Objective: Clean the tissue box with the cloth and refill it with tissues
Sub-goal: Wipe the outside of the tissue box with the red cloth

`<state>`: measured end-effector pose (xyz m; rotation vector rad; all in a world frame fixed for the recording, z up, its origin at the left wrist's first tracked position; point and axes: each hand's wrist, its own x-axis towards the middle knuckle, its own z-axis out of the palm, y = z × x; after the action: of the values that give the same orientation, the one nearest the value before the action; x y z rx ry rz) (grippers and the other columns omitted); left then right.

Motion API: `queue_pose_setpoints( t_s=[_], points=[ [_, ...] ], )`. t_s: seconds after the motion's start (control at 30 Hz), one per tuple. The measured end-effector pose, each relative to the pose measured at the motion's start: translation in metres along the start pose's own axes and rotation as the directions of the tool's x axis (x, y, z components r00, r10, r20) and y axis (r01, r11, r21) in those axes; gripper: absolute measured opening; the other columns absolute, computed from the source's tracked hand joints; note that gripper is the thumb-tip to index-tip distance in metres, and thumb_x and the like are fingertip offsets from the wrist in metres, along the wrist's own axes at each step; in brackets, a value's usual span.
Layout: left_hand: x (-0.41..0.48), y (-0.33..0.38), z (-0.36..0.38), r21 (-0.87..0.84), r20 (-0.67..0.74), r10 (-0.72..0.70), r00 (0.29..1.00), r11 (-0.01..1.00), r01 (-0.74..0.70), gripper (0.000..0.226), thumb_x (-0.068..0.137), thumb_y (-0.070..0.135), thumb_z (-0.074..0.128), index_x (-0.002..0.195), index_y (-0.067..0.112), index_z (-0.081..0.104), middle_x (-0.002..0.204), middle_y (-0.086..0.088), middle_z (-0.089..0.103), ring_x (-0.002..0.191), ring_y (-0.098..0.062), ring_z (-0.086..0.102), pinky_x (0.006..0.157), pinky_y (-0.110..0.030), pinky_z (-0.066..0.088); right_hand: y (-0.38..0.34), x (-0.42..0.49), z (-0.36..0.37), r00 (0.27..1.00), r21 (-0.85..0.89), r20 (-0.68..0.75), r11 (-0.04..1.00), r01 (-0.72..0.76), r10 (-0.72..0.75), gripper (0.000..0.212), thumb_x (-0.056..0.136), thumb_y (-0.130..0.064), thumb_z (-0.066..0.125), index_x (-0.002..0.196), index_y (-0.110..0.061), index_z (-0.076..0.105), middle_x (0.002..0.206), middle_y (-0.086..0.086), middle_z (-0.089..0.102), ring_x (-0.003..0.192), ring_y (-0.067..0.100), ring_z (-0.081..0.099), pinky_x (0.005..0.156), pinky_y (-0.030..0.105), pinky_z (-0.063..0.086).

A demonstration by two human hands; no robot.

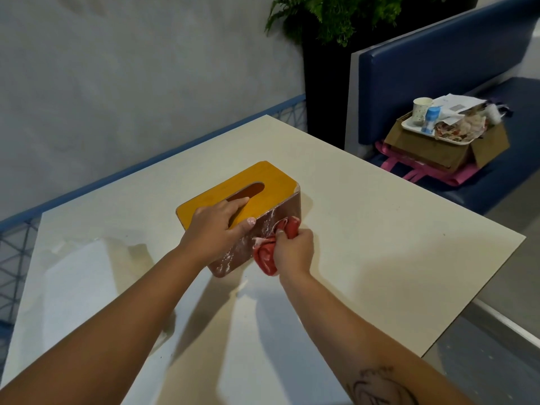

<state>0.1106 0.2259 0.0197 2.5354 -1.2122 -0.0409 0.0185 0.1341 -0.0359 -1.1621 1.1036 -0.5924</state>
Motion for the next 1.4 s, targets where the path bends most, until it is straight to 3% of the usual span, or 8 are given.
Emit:
queue_pose_setpoints(
  t_s=[0.17, 0.23, 0.37, 0.47, 0.63, 0.77, 1.0, 1.4],
  points=[
    [0.000, 0.000, 0.000, 0.010, -0.001, -0.015, 1.000, 1.000, 0.015, 0.055, 0.091, 0.054, 0.043, 0.141, 0.030, 0.038, 0.135, -0.001, 0.053, 0.124, -0.026, 0.046, 0.105, -0.042, 0.030, -0.022, 0.013, -0.011, 0.970, 0.133, 0.077, 0.961, -0.241, 0.232, 0.009, 0.089, -0.014, 0.057, 0.083, -0.009, 0.062, 0.081, 0.009, 0.063, 0.084, 0.031, 0.064, 0.084, 0.048, 0.054],
    [0.000, 0.001, 0.000, 0.020, -0.002, -0.020, 1.000, 1.000, 0.020, 0.054, 0.092, 0.052, 0.043, 0.141, 0.031, 0.038, 0.136, -0.001, 0.052, 0.125, -0.026, 0.045, 0.105, -0.041, 0.030, -0.028, 0.013, -0.014, 0.990, 0.116, 0.056, 0.984, -0.138, 0.133, 0.019, 0.091, -0.016, 0.056, 0.073, -0.015, 0.056, 0.079, 0.006, 0.061, 0.083, 0.030, 0.064, 0.083, 0.045, 0.054],
    [0.000, 0.002, 0.001, 0.021, -0.009, -0.023, 1.000, 1.000, 0.023, 0.054, 0.092, 0.051, 0.044, 0.141, 0.030, 0.038, 0.138, -0.001, 0.051, 0.127, -0.025, 0.044, 0.106, -0.041, 0.029, -0.025, -0.002, -0.013, 0.982, -0.003, -0.016, 0.983, 0.186, -0.186, 0.015, 0.094, -0.020, 0.053, 0.105, -0.010, 0.056, 0.094, 0.002, 0.058, 0.084, 0.018, 0.055, 0.071, 0.024, 0.041],
    [-0.001, 0.003, 0.000, 0.029, -0.008, -0.023, 1.000, 0.999, 0.023, 0.054, 0.092, 0.049, 0.044, 0.142, 0.030, 0.037, 0.138, -0.001, 0.051, 0.126, -0.025, 0.044, 0.106, -0.040, 0.027, -0.005, -0.003, -0.008, 0.965, -0.040, -0.026, 0.964, 0.261, -0.263, 0.016, 0.095, -0.021, 0.053, 0.107, -0.011, 0.055, 0.099, 0.001, 0.058, 0.084, 0.013, 0.054, 0.061, 0.015, 0.037],
    [0.000, 0.002, 0.000, 0.034, 0.004, -0.039, 0.999, 0.999, 0.039, 0.055, 0.091, 0.052, 0.043, 0.142, 0.032, 0.036, 0.137, 0.001, 0.051, 0.125, -0.026, 0.044, 0.105, -0.041, 0.029, -0.005, 0.009, -0.008, 0.998, -0.014, 0.015, 0.998, -0.064, 0.064, 0.019, 0.092, -0.017, 0.054, 0.103, -0.003, 0.062, 0.092, 0.009, 0.064, 0.081, 0.025, 0.060, 0.071, 0.030, 0.045],
    [0.000, 0.002, -0.001, 0.026, 0.012, -0.047, 0.999, 0.999, 0.047, 0.055, 0.091, 0.052, 0.042, 0.142, 0.032, 0.036, 0.137, 0.001, 0.051, 0.125, -0.026, 0.044, 0.105, -0.041, 0.030, -0.030, 0.023, -0.019, 0.934, 0.277, 0.075, 0.892, -0.356, 0.349, 0.008, 0.090, -0.002, 0.054, 0.086, -0.002, 0.062, 0.088, 0.014, 0.066, 0.071, 0.027, 0.064, 0.077, 0.044, 0.056],
    [-0.002, 0.009, -0.003, 0.040, 0.001, -0.033, 0.999, 0.999, 0.033, 0.053, 0.094, 0.047, 0.042, 0.142, 0.029, 0.036, 0.142, 0.000, 0.046, 0.130, -0.024, 0.041, 0.108, -0.040, 0.024, -0.035, 0.014, -0.026, 0.974, -0.032, -0.017, 0.974, 0.224, -0.224, 0.006, 0.094, -0.019, 0.053, 0.097, -0.013, 0.053, 0.088, -0.001, 0.056, 0.078, 0.015, 0.054, 0.070, 0.024, 0.038],
    [-0.002, 0.006, -0.001, 0.032, -0.016, -0.030, 0.999, 0.999, 0.031, 0.049, 0.096, 0.045, 0.039, 0.141, 0.028, 0.039, 0.140, -0.002, 0.050, 0.127, -0.026, 0.045, 0.108, -0.043, 0.029, -0.022, 0.035, -0.027, 0.997, -0.094, -0.011, 0.993, 0.076, -0.078, 0.021, 0.091, -0.020, 0.056, 0.107, -0.006, 0.059, 0.094, 0.005, 0.062, 0.084, 0.022, 0.058, 0.071, 0.027, 0.038]
  ],
)
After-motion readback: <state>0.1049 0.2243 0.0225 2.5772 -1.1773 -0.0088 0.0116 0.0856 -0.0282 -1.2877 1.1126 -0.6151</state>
